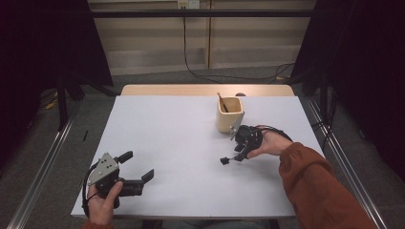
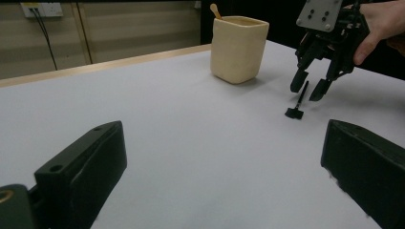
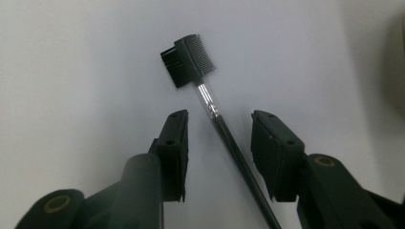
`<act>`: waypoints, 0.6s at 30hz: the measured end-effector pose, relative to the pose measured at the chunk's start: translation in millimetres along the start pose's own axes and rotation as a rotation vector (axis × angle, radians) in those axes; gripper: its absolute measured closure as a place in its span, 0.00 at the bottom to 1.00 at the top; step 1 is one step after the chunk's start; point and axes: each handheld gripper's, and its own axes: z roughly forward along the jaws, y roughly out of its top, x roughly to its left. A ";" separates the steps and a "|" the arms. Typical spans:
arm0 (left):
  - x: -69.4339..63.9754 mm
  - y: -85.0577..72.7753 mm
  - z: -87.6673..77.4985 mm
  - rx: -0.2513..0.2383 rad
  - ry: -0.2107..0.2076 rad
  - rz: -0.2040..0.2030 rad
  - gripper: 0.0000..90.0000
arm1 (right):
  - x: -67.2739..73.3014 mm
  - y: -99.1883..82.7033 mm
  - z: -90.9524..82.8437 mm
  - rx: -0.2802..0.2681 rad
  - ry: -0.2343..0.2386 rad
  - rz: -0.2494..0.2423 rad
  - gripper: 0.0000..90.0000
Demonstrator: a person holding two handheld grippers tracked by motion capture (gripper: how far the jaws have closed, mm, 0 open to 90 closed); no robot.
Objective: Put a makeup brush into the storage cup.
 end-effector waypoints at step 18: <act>1.0 0.0 0.2 0.006 -0.008 0.003 0.02 | -4.4 -0.8 9.3 0.049 0.010 -0.037 0.76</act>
